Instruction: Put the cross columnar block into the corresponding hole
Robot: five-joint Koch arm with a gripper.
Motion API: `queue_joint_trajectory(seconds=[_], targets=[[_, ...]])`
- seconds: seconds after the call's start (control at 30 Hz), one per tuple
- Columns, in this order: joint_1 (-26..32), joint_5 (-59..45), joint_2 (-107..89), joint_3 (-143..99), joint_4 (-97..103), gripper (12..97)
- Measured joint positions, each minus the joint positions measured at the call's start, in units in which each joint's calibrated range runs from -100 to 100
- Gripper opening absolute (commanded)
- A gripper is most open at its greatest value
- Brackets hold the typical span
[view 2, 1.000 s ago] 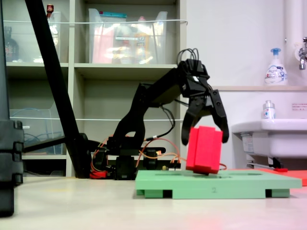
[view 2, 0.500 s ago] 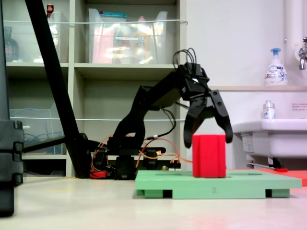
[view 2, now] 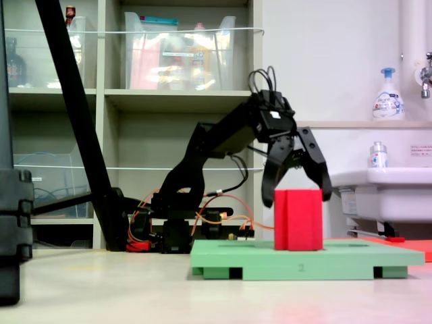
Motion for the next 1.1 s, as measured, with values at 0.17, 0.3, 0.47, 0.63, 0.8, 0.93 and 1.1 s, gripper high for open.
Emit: queue_joint_trajectory(seconds=[0.17,0.3,0.47,0.63,0.8,0.93,1.1], targets=[[-0.24,-0.59,0.0,-0.1,1.47,47.3],[-0.49,-0.68,0.14,0.0,1.96,47.3],[-0.54,-0.78,0.14,0.0,2.06,47.3],[-0.68,-1.12,0.27,0.0,3.92,47.3],[-0.73,-2.1,0.41,0.0,5.58,47.3],[-0.73,-2.54,0.96,0.0,7.34,47.3],[-0.83,-3.17,2.46,0.0,9.99,47.2]])
